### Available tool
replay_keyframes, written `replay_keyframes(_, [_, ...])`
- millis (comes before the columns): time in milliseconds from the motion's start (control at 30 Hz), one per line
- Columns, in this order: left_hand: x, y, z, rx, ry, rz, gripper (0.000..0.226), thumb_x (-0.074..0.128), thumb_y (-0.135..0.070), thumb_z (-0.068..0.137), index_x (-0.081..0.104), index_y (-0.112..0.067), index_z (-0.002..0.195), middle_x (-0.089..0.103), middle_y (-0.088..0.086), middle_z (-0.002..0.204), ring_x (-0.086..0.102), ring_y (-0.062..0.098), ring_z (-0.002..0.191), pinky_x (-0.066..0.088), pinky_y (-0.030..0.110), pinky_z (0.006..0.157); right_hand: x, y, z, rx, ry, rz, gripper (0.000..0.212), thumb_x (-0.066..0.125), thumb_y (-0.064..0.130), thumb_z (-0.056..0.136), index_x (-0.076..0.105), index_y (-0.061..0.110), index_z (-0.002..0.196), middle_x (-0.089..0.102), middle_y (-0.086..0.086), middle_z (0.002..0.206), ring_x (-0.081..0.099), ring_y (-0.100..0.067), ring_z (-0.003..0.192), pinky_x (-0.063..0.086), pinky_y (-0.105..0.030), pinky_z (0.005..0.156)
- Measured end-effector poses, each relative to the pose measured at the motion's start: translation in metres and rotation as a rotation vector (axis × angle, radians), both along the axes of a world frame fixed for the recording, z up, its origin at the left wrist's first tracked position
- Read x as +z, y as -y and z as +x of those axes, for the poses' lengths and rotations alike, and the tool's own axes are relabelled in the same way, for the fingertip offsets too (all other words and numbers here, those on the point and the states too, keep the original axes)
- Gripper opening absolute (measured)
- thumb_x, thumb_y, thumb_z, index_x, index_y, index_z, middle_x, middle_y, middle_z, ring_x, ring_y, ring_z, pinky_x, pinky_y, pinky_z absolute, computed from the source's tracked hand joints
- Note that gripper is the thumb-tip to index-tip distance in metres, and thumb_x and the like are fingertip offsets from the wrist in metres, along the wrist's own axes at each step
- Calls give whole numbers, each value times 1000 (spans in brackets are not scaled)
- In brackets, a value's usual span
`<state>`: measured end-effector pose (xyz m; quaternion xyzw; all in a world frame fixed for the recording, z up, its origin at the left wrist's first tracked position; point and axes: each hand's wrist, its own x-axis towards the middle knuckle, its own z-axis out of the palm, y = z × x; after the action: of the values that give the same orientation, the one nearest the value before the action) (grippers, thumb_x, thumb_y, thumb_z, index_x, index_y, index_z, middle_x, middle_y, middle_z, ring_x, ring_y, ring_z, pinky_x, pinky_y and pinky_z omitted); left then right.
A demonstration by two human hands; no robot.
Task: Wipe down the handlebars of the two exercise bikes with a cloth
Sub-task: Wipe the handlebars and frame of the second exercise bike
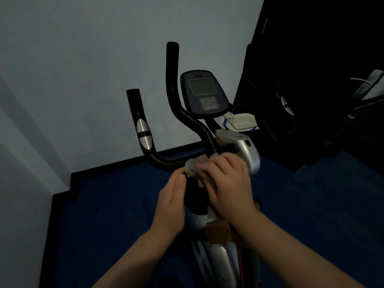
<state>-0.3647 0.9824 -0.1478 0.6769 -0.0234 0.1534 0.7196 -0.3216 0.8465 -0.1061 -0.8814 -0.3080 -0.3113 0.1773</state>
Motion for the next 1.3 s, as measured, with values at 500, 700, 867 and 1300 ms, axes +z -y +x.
replay_keyframes(500, [4, 10, -5, 116, -123, -127, 55, 18, -52, 91, 65, -29, 108, 73, -7, 102, 66, 3, 98, 46, 7, 78, -18, -9, -49, -19, -226, 255, 9, 54, 32, 89, 59, 26, 85, 61, 14, 80, 55, -5, 81, 29, -25, 90])
replay_keyframes(700, [9, 6, -4, 84, -206, -174, 57, 25, -61, 83, 76, -35, 79, 75, -12, 85, 68, -2, 82, 48, 7, 66, 5, -45, -33, -67, -302, 308, 16, 51, 31, 95, 58, 19, 86, 58, 7, 77, 54, -10, 66, 41, -25, 55])
replay_keyframes(867, [5, 6, -4, 101, -170, -142, 59, 21, -55, 91, 70, -22, 93, 73, -5, 83, 67, 4, 81, 48, 11, 71, -12, -35, -53, -10, -328, 373, 16, 45, 30, 96, 52, 22, 84, 50, 10, 77, 46, -2, 61, 37, -20, 49])
replay_keyframes(1300, [8, 18, -3, 172, -188, -179, 60, 24, -55, 89, 67, -16, 103, 73, 5, 95, 67, 11, 89, 51, 14, 74, -2, -40, -41, -45, -364, 279, 13, 44, 32, 96, 48, 23, 88, 54, 7, 81, 54, -10, 62, 40, -27, 50])
